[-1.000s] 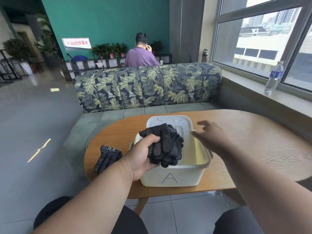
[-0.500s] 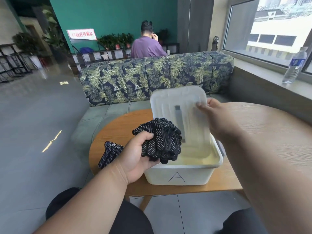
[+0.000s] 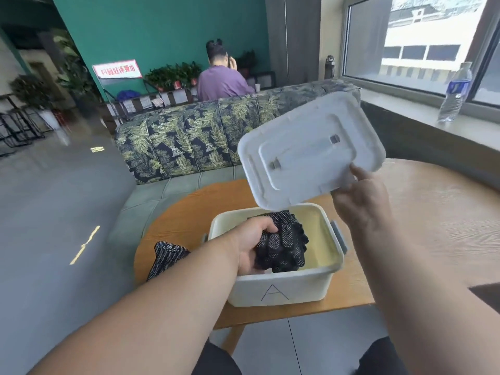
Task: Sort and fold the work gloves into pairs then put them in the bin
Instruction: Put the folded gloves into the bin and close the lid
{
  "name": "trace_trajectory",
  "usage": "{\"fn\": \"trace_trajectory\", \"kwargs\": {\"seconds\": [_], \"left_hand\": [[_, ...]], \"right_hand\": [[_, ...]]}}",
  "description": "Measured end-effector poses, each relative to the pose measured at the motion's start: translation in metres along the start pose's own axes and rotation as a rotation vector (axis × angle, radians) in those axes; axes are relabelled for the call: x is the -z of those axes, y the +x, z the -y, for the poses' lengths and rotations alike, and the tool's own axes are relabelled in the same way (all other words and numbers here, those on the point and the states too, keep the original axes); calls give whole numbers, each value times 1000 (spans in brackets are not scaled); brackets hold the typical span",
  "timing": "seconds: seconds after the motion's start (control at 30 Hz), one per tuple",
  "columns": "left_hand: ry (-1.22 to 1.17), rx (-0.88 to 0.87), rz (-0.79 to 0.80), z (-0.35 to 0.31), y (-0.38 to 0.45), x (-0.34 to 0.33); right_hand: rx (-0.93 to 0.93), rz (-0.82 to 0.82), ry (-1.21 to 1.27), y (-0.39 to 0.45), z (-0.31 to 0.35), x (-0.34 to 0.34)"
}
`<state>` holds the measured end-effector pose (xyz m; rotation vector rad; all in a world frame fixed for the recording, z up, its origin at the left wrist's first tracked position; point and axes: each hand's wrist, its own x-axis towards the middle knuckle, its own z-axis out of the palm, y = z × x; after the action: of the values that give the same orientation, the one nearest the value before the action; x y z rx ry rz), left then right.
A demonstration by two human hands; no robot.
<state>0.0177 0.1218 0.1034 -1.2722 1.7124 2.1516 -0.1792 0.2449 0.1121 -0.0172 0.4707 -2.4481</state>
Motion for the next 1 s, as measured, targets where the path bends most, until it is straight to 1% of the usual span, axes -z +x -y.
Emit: {"fn": "trace_trajectory", "kwargs": {"seconds": [0.03,0.1,0.17,0.27,0.43,0.63,0.7,0.83,1.0], "left_hand": [[13,18,-2,0,7,-5],[20,45,-2,2,24,-12],[23,77,1,6,37,-21],[32,102,5,14,52,-30],[148,147,-20,20,57,-35],[299,110,-91,18,56,-34],[293,147,-87,16,55,-35],[294,144,-54,13,50,-37],[315,90,-120,9,45,-23]], "right_hand": [[-47,-23,24,3,-6,6],[-83,-64,23,8,-17,15],[-77,-103,10,10,-21,20],[-70,-118,47,9,-25,24],[-23,-133,15,22,-35,41],[35,-135,-103,30,-40,47],[39,-142,-136,30,-41,48],[42,-128,-175,31,-41,48],[47,-135,-203,30,-41,47]]}}
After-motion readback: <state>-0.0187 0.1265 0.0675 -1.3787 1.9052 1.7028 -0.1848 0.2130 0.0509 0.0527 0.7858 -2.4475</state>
